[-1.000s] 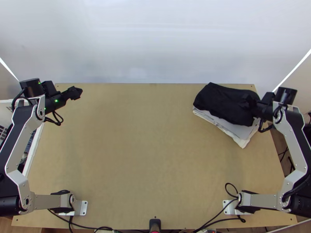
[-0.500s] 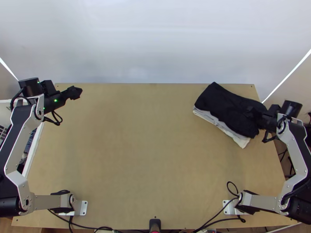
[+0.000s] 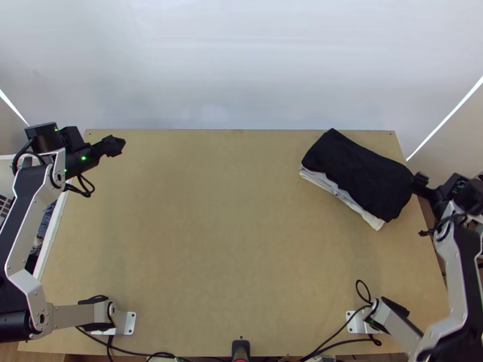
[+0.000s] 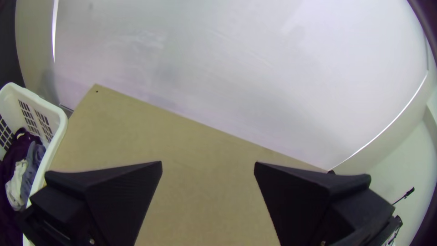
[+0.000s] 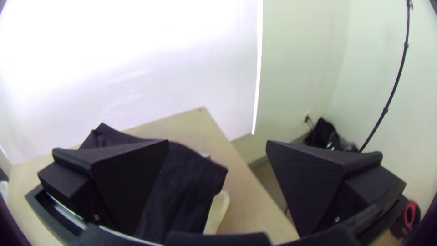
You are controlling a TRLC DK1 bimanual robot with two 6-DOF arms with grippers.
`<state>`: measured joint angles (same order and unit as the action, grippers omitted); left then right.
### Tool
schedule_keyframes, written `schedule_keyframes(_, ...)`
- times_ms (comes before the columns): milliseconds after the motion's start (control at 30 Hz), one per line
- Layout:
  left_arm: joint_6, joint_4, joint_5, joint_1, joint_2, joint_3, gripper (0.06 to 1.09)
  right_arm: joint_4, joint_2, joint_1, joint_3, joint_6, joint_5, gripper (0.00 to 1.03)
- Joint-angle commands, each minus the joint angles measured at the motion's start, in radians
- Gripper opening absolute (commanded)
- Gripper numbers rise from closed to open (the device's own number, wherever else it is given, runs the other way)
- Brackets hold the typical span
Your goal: Fold the t-shirt
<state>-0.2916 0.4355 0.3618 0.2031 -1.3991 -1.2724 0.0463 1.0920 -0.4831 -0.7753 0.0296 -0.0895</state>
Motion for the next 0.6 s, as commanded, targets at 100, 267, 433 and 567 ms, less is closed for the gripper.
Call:
schedule_keyframes(100, -0.011, -0.004, -0.001, 0.024, 0.035, 0.007, 1.04, -0.307, -0.184, 0.327, 0.091, -0.160, 0.255, 0.99)
schedule_keyframes(267, -0.009, -0.004, -0.004, 0.052, 0.046, 0.010, 1.04, -0.619, -0.009, 0.462, 0.237, -0.169, 0.307, 0.99)
schedule_keyframes(433, -0.003, -0.012, -0.032, 0.084, 0.058, 0.024, 1.04, -0.912, 0.267, 0.347, 0.329, -0.160, 0.312, 0.99)
schedule_keyframes(567, 0.025, -0.015, -0.077, 0.093, 0.095, 0.076, 1.04, -0.988, 0.460, 0.258, 0.337, -0.148, 0.310, 0.99)
